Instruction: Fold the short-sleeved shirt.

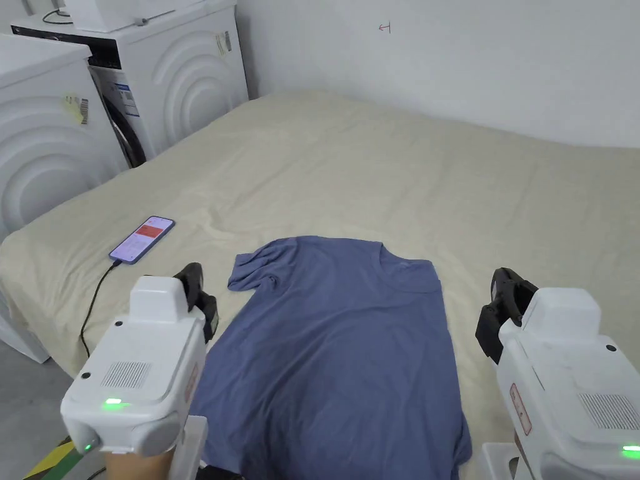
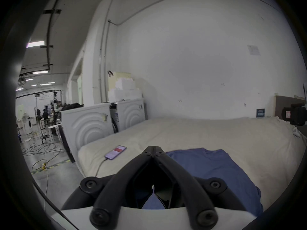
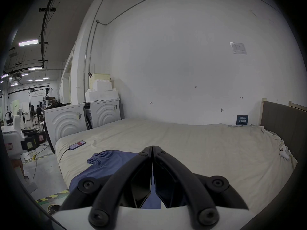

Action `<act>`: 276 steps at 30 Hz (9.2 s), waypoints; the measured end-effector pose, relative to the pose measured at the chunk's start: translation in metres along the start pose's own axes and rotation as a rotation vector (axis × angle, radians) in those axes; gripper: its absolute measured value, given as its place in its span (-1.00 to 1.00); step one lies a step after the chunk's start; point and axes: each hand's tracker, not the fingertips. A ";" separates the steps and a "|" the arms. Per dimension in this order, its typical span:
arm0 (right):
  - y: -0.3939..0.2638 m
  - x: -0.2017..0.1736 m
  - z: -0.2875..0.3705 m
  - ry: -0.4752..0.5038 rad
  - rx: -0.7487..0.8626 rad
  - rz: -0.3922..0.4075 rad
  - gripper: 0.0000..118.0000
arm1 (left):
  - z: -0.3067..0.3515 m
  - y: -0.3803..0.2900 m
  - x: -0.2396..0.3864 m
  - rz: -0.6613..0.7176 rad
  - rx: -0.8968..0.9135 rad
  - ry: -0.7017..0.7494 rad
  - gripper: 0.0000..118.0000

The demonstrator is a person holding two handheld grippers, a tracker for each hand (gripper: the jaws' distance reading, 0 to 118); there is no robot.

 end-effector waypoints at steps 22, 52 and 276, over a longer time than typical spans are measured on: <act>-0.029 0.069 -0.013 -0.166 -0.101 -0.009 -0.99 | -0.210 -0.080 0.114 -0.116 -0.856 -0.292 0.70; -0.036 0.102 0.021 -0.241 -0.101 -0.084 -0.99 | -0.158 -0.047 0.075 0.204 -0.809 -0.522 -1.00; 0.103 0.358 0.022 -0.361 -0.366 -0.308 -0.87 | -0.108 0.101 0.212 0.302 -0.429 -0.791 -0.99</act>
